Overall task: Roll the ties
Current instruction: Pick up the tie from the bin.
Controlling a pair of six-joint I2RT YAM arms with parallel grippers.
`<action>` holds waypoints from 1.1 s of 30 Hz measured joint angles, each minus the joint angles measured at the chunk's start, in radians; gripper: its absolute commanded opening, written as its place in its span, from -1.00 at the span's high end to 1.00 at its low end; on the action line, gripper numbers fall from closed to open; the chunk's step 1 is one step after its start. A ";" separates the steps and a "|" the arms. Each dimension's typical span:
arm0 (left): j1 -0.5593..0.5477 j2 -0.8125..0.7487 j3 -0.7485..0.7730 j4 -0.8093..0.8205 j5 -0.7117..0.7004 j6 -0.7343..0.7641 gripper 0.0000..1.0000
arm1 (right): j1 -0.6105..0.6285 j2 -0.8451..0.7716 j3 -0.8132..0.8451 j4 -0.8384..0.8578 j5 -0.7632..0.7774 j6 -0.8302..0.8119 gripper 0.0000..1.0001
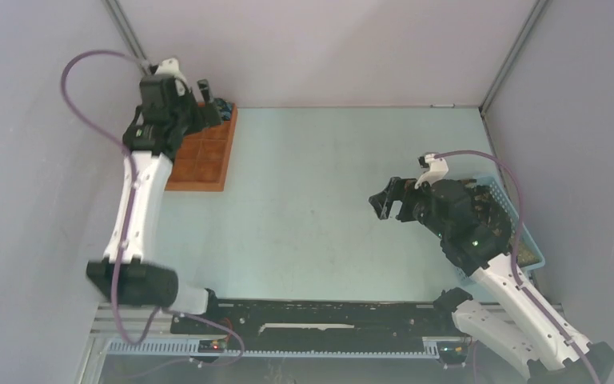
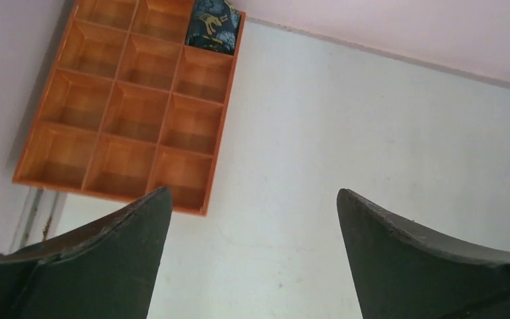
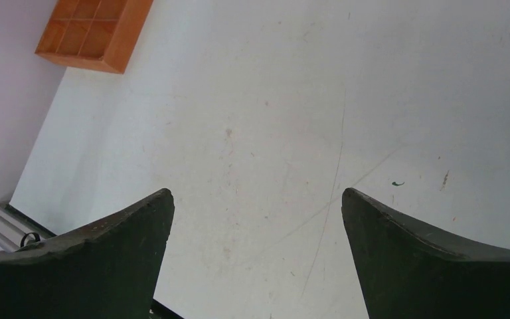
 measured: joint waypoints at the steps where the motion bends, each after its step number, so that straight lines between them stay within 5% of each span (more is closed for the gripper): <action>1: 0.000 -0.062 -0.052 0.006 0.005 -0.012 -0.99 | -0.002 0.000 0.008 -0.005 0.001 0.001 -0.99; 10: 0.002 -0.583 -0.639 0.033 0.170 -0.101 -0.99 | -0.007 -0.010 0.062 -0.111 0.089 0.049 -0.99; 18: 0.002 -0.898 -0.843 -0.001 0.185 -0.127 -1.00 | -0.153 0.063 0.154 -0.259 0.209 0.136 -0.99; 26: 0.002 -0.962 -0.975 -0.005 0.146 -0.181 -0.99 | -0.561 0.228 0.160 -0.327 0.201 0.220 -0.92; 33: 0.002 -0.963 -0.989 -0.002 0.147 -0.197 -0.99 | -0.667 0.411 0.160 -0.300 0.216 0.260 -0.91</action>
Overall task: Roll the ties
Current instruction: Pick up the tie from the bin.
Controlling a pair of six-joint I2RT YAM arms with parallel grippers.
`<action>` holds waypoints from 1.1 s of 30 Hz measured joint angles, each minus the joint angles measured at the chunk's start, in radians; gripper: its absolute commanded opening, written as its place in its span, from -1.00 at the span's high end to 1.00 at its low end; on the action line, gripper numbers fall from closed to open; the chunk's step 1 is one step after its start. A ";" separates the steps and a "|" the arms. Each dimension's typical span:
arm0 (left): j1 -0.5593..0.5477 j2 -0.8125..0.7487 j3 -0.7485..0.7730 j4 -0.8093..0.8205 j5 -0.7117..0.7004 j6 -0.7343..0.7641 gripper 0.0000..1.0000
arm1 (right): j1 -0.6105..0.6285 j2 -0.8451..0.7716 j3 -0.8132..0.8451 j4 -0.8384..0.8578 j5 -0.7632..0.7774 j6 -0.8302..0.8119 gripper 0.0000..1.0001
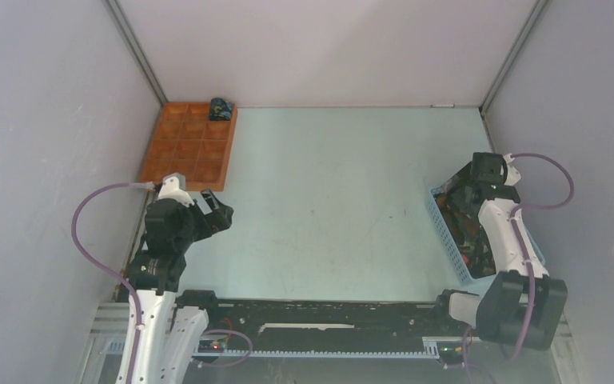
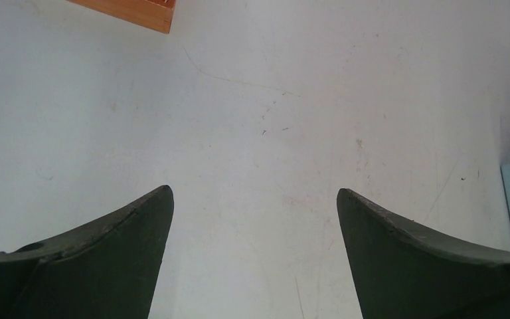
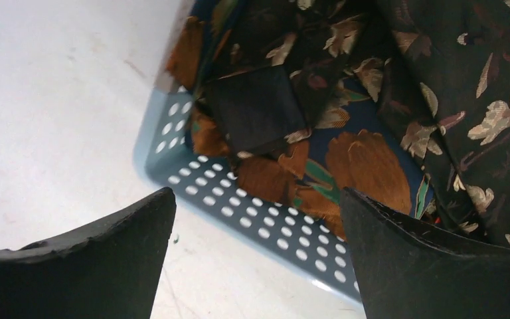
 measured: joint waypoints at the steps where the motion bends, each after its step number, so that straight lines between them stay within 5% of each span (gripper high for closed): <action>1: 0.000 0.000 0.000 0.000 0.000 -0.001 -0.99 | -0.006 0.023 0.000 0.006 0.006 0.003 -0.88; 9: 0.000 -0.021 -0.001 0.002 0.000 -0.002 -0.99 | -0.053 0.237 0.003 0.106 0.003 -0.019 -0.63; 15: 0.000 -0.023 -0.003 0.005 0.000 -0.008 -0.99 | -0.087 0.350 0.019 0.161 -0.037 -0.051 0.02; 21: 0.000 -0.023 -0.010 0.006 -0.001 -0.008 -0.99 | -0.119 0.370 0.020 0.187 -0.069 -0.066 0.34; 24: 0.000 -0.023 -0.011 0.006 -0.001 -0.008 -0.99 | -0.120 0.370 0.021 0.194 -0.069 -0.074 0.38; 33: 0.000 -0.023 -0.011 0.006 -0.001 -0.009 -0.99 | -0.107 0.319 0.035 0.187 -0.039 -0.101 0.11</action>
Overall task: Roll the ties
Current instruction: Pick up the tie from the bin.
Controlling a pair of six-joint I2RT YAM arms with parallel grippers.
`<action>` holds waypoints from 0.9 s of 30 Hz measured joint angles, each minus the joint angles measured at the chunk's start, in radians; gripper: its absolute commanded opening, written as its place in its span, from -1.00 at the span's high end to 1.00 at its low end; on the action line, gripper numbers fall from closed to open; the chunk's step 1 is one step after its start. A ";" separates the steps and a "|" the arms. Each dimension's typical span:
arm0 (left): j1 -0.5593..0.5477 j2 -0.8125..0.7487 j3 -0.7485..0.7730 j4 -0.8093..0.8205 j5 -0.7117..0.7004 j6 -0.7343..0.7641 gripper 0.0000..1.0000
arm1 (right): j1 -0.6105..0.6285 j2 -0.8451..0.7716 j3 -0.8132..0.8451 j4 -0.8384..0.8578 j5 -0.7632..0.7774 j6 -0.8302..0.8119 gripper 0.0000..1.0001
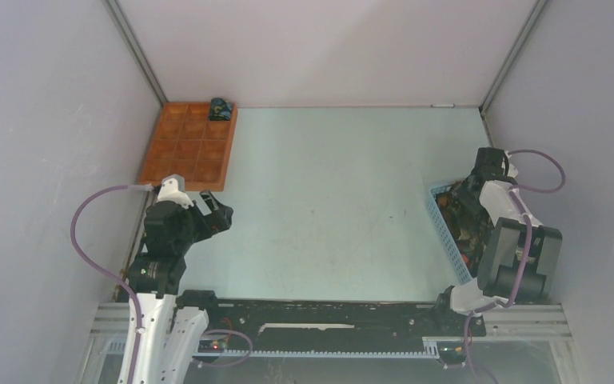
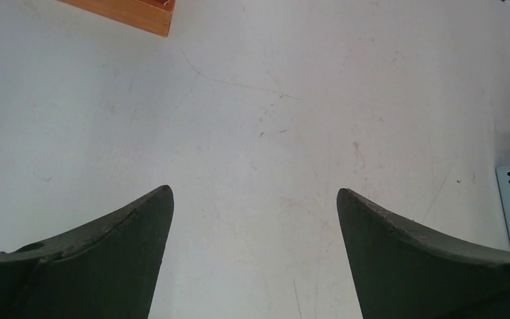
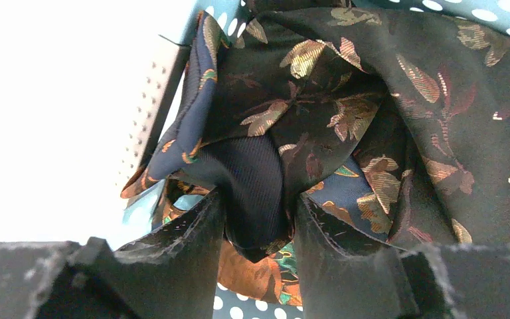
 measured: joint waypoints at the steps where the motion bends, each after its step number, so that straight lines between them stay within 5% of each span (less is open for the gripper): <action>1: 0.000 0.000 0.000 0.000 0.000 0.000 -1.00 | 0.001 -0.005 0.002 0.000 0.003 -0.002 0.11; 11: -0.001 0.000 0.000 0.000 -0.001 0.000 -0.99 | 0.002 -0.011 0.021 -0.008 0.016 -0.028 -0.03; 17: -0.001 0.000 0.000 0.000 -0.002 0.000 -1.00 | -0.007 -0.011 0.033 -0.016 0.034 -0.040 0.08; 20: -0.003 0.000 0.000 0.000 -0.002 0.000 -0.99 | -0.018 -0.011 0.033 -0.016 0.043 -0.047 0.34; 23: -0.004 0.000 0.000 0.000 -0.003 0.000 -0.99 | -0.028 -0.010 0.033 -0.015 0.051 -0.056 0.94; 27: -0.006 0.000 0.000 0.000 -0.003 0.000 -0.99 | -0.035 -0.010 0.055 -0.027 0.062 -0.063 1.00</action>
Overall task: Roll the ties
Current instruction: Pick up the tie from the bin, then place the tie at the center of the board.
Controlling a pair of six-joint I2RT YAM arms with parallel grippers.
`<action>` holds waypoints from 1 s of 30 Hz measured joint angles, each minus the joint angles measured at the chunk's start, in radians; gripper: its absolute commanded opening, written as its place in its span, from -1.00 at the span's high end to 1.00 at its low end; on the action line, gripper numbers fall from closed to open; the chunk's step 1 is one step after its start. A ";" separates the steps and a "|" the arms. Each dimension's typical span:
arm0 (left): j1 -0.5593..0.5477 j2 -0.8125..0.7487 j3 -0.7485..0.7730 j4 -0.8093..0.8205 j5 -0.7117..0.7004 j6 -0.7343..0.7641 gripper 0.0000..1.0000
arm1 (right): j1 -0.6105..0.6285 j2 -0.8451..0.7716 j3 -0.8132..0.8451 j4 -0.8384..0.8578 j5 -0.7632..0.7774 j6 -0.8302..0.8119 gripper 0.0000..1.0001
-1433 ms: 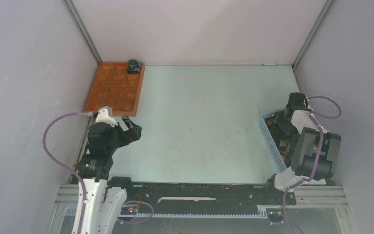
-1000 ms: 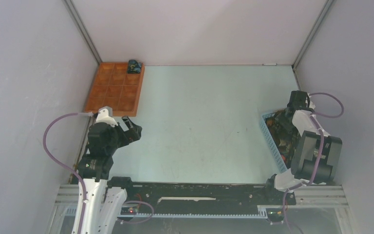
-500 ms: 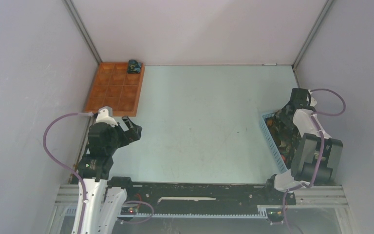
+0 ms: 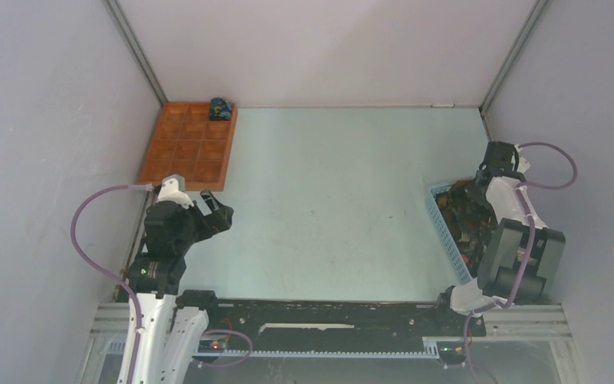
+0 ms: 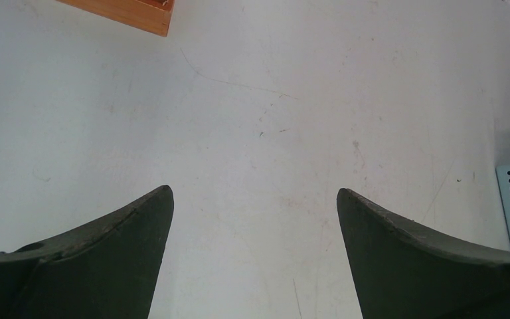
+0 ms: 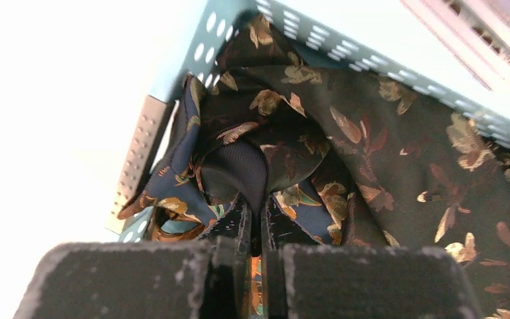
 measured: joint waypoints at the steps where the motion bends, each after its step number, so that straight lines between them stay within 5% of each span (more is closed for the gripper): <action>1: 0.000 0.000 0.000 0.000 0.000 0.000 -0.99 | 0.000 0.000 0.011 -0.007 0.007 -0.003 1.00; 8: 0.000 0.000 0.000 0.000 0.000 0.000 -0.99 | 0.088 -0.109 0.088 -0.067 0.060 -0.014 1.00; 17: 0.000 0.000 0.000 0.000 -0.015 0.000 -0.99 | 0.501 -0.236 0.406 -0.142 0.174 -0.030 1.00; 30: 0.000 -0.014 0.000 0.000 -0.016 0.000 -0.99 | 1.039 0.031 0.909 -0.200 0.322 -0.105 1.00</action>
